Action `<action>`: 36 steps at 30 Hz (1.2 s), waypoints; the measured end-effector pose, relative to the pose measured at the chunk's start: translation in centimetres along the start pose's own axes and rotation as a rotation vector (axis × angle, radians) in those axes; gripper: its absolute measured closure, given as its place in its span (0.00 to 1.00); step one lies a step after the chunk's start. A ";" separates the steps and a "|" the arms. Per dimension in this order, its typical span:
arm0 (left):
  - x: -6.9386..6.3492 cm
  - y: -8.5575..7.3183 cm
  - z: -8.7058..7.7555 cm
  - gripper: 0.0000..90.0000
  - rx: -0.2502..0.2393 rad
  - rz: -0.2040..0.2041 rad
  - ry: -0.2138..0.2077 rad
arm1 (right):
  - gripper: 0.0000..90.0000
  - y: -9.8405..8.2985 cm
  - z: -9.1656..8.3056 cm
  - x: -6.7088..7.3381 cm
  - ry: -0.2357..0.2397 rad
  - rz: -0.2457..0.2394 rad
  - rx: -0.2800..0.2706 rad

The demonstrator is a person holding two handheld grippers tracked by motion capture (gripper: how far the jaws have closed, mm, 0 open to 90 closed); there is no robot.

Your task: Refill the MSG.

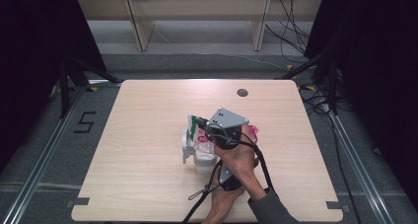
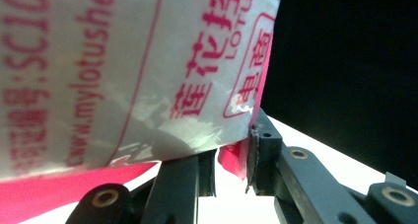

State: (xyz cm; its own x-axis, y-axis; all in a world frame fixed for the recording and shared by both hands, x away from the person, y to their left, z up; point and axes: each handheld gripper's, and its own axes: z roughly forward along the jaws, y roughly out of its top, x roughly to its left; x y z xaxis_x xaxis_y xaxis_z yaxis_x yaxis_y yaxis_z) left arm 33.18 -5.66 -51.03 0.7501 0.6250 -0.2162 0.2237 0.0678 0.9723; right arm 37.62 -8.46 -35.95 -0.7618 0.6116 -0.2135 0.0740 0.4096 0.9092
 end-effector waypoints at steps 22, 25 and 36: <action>0.4 -0.4 -0.4 0.80 0.056 -0.022 0.054 | 1.00 0.2 -1.8 -1.1 0.048 0.045 -0.031; 0.4 -0.4 -0.4 0.79 0.059 -0.021 0.057 | 1.00 0.3 -2.2 -1.4 0.042 0.047 -0.046; 0.6 -0.6 -0.4 0.69 0.107 -0.011 0.064 | 1.00 -0.1 -3.9 -2.5 0.033 0.067 -0.057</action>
State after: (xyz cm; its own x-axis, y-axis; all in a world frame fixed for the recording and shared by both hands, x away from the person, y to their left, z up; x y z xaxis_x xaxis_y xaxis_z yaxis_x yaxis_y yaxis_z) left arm 33.21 -5.00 -51.72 0.7066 0.6734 -0.2175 0.2995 -0.0062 0.9541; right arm 36.98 -12.66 -34.13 -0.7772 0.6133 -0.1408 0.0894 0.3291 0.9401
